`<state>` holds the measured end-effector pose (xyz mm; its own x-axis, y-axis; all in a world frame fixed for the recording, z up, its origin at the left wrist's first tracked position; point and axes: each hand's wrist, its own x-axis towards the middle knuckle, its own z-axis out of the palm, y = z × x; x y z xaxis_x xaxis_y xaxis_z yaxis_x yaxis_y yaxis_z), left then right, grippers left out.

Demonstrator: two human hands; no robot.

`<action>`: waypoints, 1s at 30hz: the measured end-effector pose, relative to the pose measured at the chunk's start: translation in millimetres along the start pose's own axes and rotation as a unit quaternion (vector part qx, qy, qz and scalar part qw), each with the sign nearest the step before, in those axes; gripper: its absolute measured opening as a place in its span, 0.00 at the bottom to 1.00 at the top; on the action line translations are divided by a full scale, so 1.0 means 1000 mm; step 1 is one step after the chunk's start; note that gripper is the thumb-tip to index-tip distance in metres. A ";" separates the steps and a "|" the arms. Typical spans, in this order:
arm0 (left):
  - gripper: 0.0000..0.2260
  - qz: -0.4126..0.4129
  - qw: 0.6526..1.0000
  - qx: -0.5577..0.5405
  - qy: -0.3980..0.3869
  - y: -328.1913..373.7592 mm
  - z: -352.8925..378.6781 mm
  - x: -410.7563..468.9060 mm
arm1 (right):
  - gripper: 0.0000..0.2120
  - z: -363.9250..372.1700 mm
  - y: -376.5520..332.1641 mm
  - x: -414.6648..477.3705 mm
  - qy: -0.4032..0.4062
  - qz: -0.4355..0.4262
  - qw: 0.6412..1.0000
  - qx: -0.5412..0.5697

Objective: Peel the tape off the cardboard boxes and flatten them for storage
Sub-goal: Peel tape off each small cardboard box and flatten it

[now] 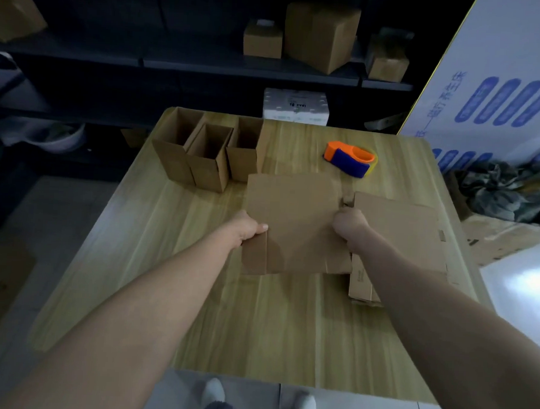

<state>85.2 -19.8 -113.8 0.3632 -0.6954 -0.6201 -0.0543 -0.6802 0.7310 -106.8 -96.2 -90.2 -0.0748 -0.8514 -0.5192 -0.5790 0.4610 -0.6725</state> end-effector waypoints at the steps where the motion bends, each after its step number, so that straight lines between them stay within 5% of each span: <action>1: 0.20 0.004 1.000 0.013 0.008 -0.003 0.001 0.006 | 0.17 0.004 0.002 0.003 -0.010 0.012 1.000 0.001; 10: 0.18 -0.009 0.998 0.065 0.015 -0.022 -0.002 0.059 | 0.19 0.043 0.010 0.035 -0.068 0.001 0.996 -0.059; 16: 0.20 0.009 0.994 0.113 0.003 -0.023 -0.014 0.072 | 0.19 0.051 -0.013 0.038 -0.029 -0.035 0.998 -0.053; 22: 0.18 0.098 0.985 0.133 0.059 0.001 -0.054 0.073 | 0.19 0.093 -0.082 0.020 -0.040 -0.193 0.978 -0.067; 30: 0.12 0.222 0.952 0.138 0.158 0.013 -0.155 0.058 | 0.24 0.183 -0.160 -0.001 -0.081 -0.370 0.903 -0.204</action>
<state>250.1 -32.9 -96.1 0.5057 -0.8545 -0.1188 -0.4952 -0.4002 0.7711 135.0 -123.8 -78.6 0.5550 -0.8258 -0.1003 -0.6750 -0.3766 -0.6344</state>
